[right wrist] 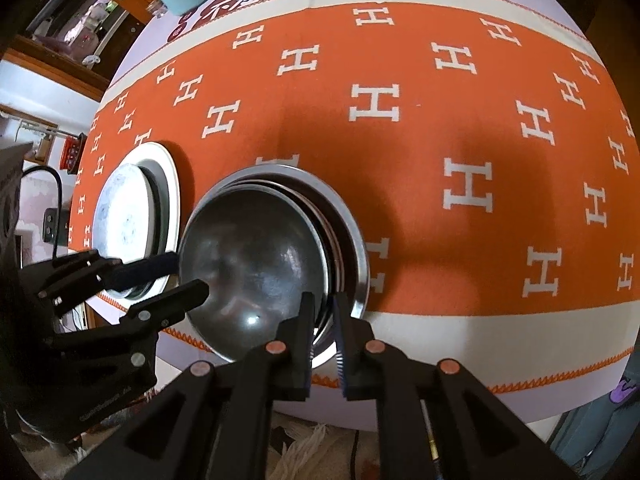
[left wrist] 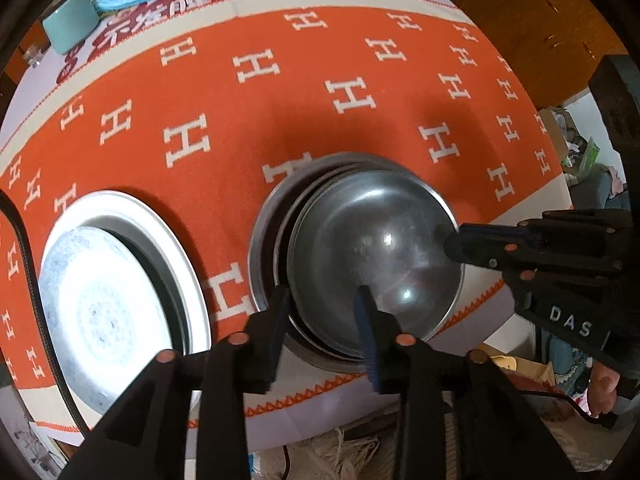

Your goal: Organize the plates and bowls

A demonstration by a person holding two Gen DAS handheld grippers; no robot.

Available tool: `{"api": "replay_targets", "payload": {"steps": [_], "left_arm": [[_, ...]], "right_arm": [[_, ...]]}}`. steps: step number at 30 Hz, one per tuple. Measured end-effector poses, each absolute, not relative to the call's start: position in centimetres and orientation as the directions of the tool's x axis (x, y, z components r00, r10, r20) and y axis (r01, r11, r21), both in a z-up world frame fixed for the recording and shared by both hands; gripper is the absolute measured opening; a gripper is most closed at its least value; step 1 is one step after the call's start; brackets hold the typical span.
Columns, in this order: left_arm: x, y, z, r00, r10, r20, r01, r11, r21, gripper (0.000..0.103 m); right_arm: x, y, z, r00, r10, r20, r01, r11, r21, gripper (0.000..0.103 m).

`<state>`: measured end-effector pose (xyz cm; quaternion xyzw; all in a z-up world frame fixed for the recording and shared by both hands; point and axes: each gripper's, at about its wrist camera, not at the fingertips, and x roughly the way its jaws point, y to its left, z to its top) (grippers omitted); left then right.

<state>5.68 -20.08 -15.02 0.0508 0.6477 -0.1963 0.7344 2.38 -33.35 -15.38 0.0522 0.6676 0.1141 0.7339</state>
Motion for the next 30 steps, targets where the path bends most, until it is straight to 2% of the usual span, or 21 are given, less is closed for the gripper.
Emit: {"api": "replay_targets", "payload": {"steps": [2,4,8,11,15,16,19,23,25,30], "left_arm": [[5.8,-20.1,-14.7,0.098,-0.218,-0.971,0.360,0.918,-0.169,0.036],[5.9,-20.0,-14.4,0.109,-0.214,-0.971,0.358,0.919,-0.163,0.049],[5.9,-19.8,-14.0,0.119,-0.216,-0.969,0.359,0.920,-0.160,0.052],[5.9,-19.7,-14.0,0.124,-0.220,-0.968,0.353,0.921,-0.164,0.058],[5.9,-19.7,-13.9,0.128,-0.230,-0.965,0.353,0.920,-0.172,0.059],[5.9,-19.7,-13.8,0.130,-0.234,-0.964,0.352,0.919,-0.176,0.061],[5.9,-19.5,-13.4,0.151,-0.243,-0.958,0.343,0.922,-0.180,0.069],[6.1,-19.3,-12.9,0.179,-0.251,-0.951,0.338,0.924,-0.180,0.071],[6.2,-19.1,-12.6,0.194,-0.257,-0.947,0.337,0.924,-0.182,0.077],[6.4,-18.2,-11.8,0.240,-0.287,-0.927,0.320,0.925,-0.203,0.084]], "right_arm": [[2.5,-33.2,-15.1,0.090,0.234,-0.968,-0.103,0.969,0.224,0.011],[2.5,-33.0,-14.9,0.099,0.226,-0.969,-0.111,0.970,0.215,0.011],[2.7,-32.9,-14.7,0.107,0.220,-0.970,-0.122,0.971,0.206,0.011],[2.6,-32.9,-14.5,0.117,0.217,-0.969,-0.129,0.971,0.202,0.011],[2.5,-33.0,-14.1,0.131,0.222,-0.966,-0.137,0.969,0.204,0.012],[2.5,-33.0,-14.1,0.132,0.228,-0.965,-0.137,0.968,0.210,0.015],[2.3,-33.3,-13.8,0.145,0.245,-0.959,-0.131,0.965,0.227,0.031],[2.1,-33.7,-13.1,0.181,0.259,-0.949,-0.129,0.963,0.238,0.031],[2.1,-34.0,-12.7,0.199,0.269,-0.943,-0.131,0.960,0.246,0.032],[1.9,-34.7,-11.6,0.254,0.277,-0.927,-0.137,0.959,0.249,0.045]]}}
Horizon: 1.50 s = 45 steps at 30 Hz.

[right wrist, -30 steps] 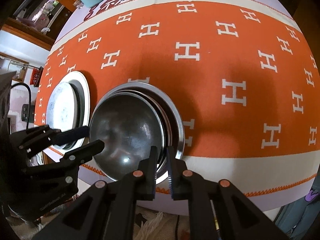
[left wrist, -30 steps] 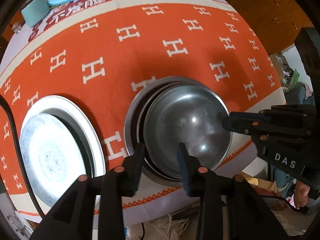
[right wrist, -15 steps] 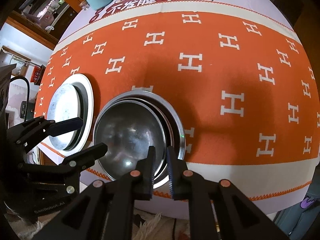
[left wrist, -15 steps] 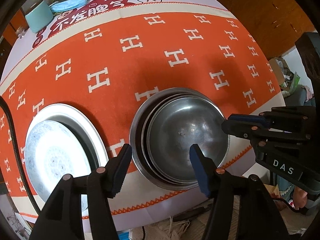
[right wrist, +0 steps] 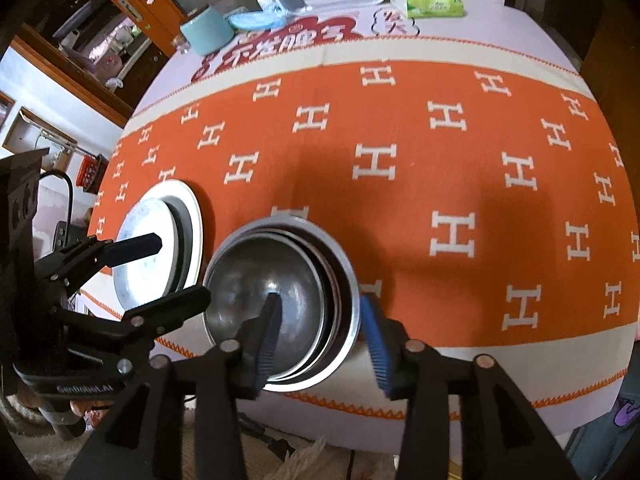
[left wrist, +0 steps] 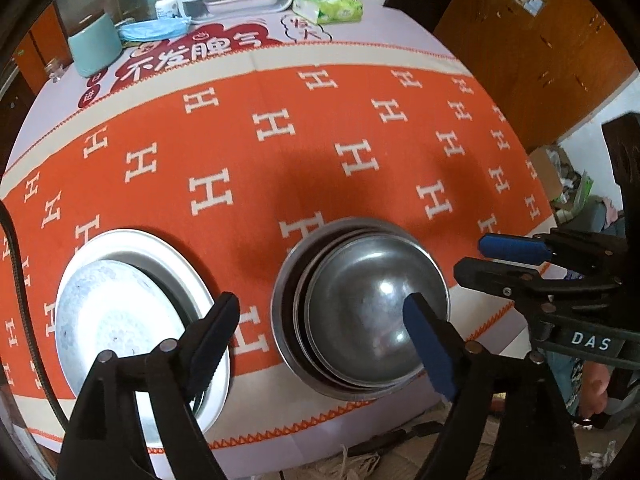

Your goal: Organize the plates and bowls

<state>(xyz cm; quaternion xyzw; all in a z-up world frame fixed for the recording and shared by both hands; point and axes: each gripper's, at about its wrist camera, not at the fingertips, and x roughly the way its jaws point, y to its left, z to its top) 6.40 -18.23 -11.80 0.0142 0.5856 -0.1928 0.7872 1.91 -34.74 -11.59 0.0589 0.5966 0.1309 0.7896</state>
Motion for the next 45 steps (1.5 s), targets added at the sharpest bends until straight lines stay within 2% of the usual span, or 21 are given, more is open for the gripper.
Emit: {"api": "replay_targets", "payload": {"steps": [16,24,37,45], "left_arm": [[6.1,-16.1,-13.3,0.267,-0.341,-0.901,0.258,0.926,-0.274,0.086],[5.9,-16.8,-15.9,0.192,-0.367,-0.910,0.272,0.911,-0.310,0.086],[6.5,-16.9,-19.0,0.086,-0.482,-0.872,0.219,0.863,-0.455,0.086],[6.4,-17.1,-20.2,0.031,-0.517,-0.856,0.203,0.841,-0.501,0.078]], "right_arm": [[1.2,-36.1,-11.0,0.321,0.314,-0.894,-0.158,0.948,0.276,0.046],[1.0,-35.4,-13.3,0.283,0.287,-0.915,-0.182,0.953,0.243,0.046],[1.2,-35.1,-17.0,0.197,0.301,-0.933,-0.160,0.949,0.273,0.046],[1.9,-35.3,-18.1,0.156,0.338,-0.928,-0.129,0.939,0.320,0.046]]}}
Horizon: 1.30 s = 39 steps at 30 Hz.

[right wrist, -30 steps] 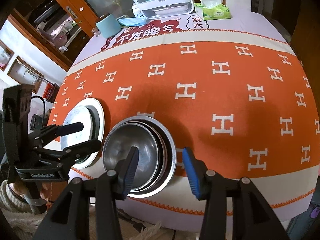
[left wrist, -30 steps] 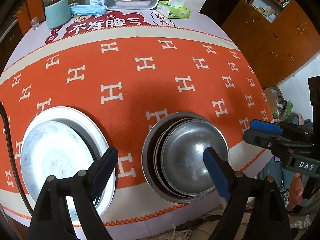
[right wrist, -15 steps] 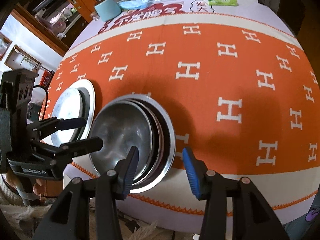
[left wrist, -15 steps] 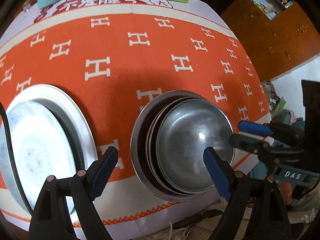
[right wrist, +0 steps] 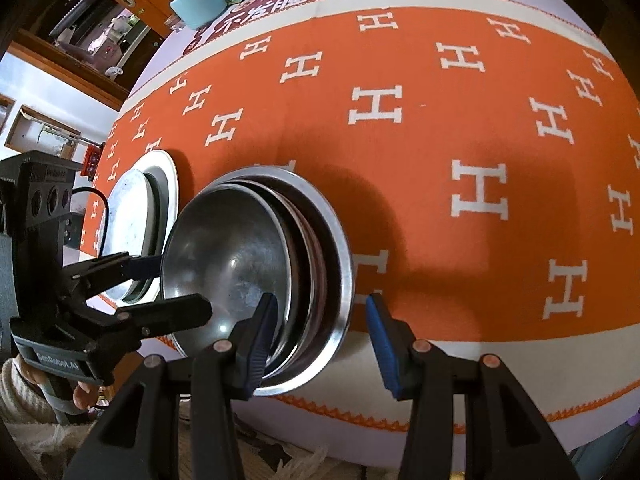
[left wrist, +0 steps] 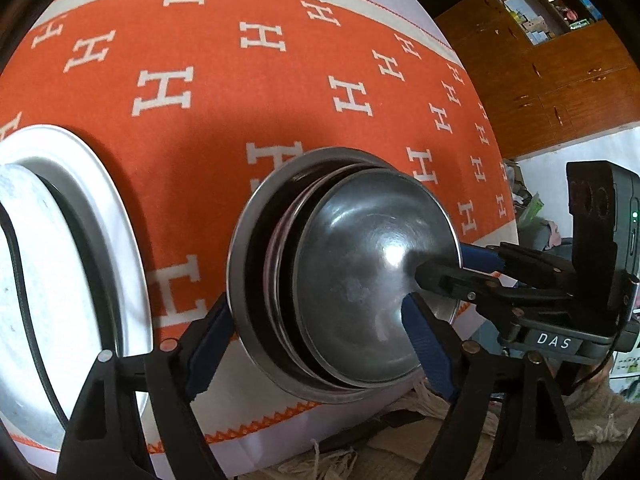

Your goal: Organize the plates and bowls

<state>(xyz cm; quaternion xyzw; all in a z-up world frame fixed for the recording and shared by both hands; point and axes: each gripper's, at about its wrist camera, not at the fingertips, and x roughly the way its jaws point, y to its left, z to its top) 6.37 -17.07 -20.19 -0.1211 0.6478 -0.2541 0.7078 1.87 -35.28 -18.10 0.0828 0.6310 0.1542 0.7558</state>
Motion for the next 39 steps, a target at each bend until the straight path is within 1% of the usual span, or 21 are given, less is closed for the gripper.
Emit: {"api": "replay_targets", "payload": {"steps": [1,5,7,12,15,17,19,23,39], "left_arm": [[6.4,-17.1,-20.3,0.028,-0.517,-0.855,0.199,0.841,-0.503,0.075],[6.5,-17.1,-20.8,0.016,-0.507,-0.862,0.185,0.848,-0.496,0.066],[6.6,-17.2,-21.1,0.007,-0.493,-0.870,0.181,0.856,-0.484,0.059],[6.4,-16.9,-21.6,-0.012,-0.477,-0.879,0.166,0.866,-0.472,0.049],[6.4,-16.6,-21.7,-0.015,-0.461,-0.887,0.161,0.875,-0.457,0.041],[6.5,-16.5,-21.7,-0.017,-0.448,-0.894,0.157,0.882,-0.445,0.040],[6.4,-16.6,-21.7,-0.019,-0.441,-0.897,0.160,0.885,-0.438,0.039],[6.2,-16.7,-21.5,-0.017,-0.410,-0.912,0.175,0.897,-0.406,0.038],[6.1,-17.1,-21.1,-0.018,-0.410,-0.912,0.172,0.897,-0.407,0.038]], "right_arm": [[1.9,-35.3,-18.2,0.153,0.340,-0.928,-0.127,0.938,0.323,0.046],[2.0,-35.2,-18.4,0.141,0.346,-0.928,-0.125,0.936,0.330,0.046],[2.0,-35.2,-18.5,0.136,0.348,-0.928,-0.122,0.935,0.333,0.046],[2.2,-35.3,-18.6,0.124,0.351,-0.928,-0.112,0.934,0.339,0.046],[2.1,-35.3,-18.7,0.118,0.349,-0.930,-0.110,0.935,0.337,0.046],[2.1,-35.2,-18.7,0.112,0.354,-0.929,-0.109,0.933,0.342,0.046],[2.1,-35.0,-18.7,0.106,0.361,-0.927,-0.114,0.930,0.349,0.041],[2.1,-34.6,-18.5,0.107,0.336,-0.936,-0.126,0.938,0.323,0.040],[2.4,-34.8,-18.5,0.094,0.309,-0.946,-0.076,0.950,0.303,0.032]]}}
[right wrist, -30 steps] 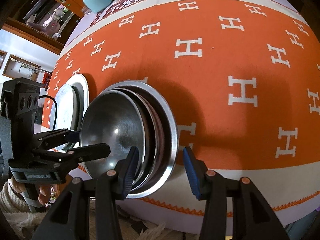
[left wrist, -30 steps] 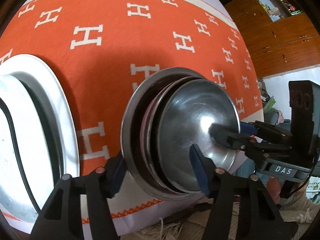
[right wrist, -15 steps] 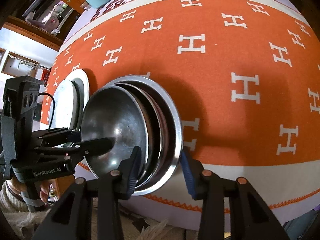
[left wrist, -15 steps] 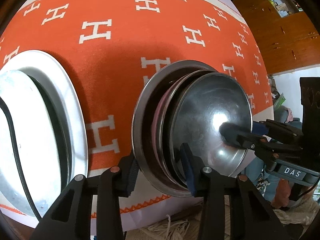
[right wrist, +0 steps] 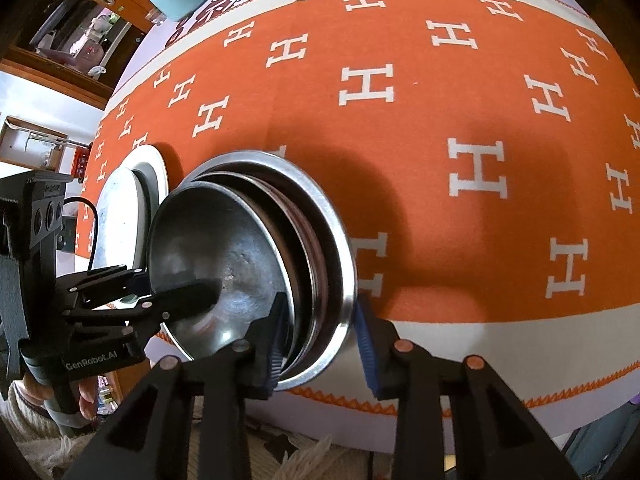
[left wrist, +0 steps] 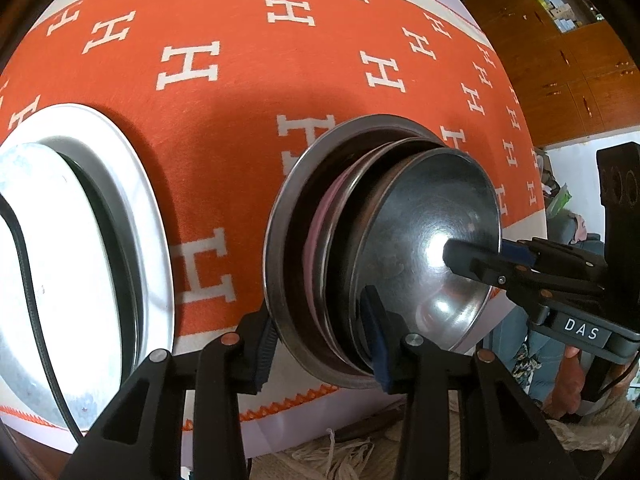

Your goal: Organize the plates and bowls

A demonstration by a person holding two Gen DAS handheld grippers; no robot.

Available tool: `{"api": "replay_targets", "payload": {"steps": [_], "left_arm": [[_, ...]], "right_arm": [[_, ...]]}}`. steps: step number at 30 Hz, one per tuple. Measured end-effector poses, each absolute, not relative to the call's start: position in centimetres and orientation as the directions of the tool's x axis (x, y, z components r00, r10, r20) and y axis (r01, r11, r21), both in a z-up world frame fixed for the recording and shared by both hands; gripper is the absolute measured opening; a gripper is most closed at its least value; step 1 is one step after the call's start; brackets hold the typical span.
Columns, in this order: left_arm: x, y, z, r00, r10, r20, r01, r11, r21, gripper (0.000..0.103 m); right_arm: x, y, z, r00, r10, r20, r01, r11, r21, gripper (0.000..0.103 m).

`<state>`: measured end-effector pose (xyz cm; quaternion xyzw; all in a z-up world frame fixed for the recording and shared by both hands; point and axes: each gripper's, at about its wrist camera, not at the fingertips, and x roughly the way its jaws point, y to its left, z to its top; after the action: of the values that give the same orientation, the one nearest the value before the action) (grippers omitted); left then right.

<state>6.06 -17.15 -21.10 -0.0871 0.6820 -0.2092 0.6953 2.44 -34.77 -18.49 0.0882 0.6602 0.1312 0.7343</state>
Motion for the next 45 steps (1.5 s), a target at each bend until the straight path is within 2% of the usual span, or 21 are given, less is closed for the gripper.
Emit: {"api": "replay_targets", "payload": {"steps": [14,27,45], "left_arm": [[5.8,-15.2,-20.3,0.007,-0.425,-0.905,0.122,0.899,-0.421,0.038],[4.4,-12.0,-17.8,0.082,-0.417,-0.905,0.020,0.909,-0.417,0.038],[3.2,-1.3,-14.8,0.166,-0.395,-0.903,-0.070,0.909,-0.410,0.038]], "right_arm": [[3.1,-34.2,-17.6,0.065,0.313,-0.948,-0.080,0.948,0.307,0.030],[4.2,-31.7,-15.4,0.056,0.322,-0.945,-0.180,0.934,0.308,0.029],[4.9,-21.3,-12.5,0.063,0.326,-0.943,-0.289,0.911,0.296,0.029]]}}
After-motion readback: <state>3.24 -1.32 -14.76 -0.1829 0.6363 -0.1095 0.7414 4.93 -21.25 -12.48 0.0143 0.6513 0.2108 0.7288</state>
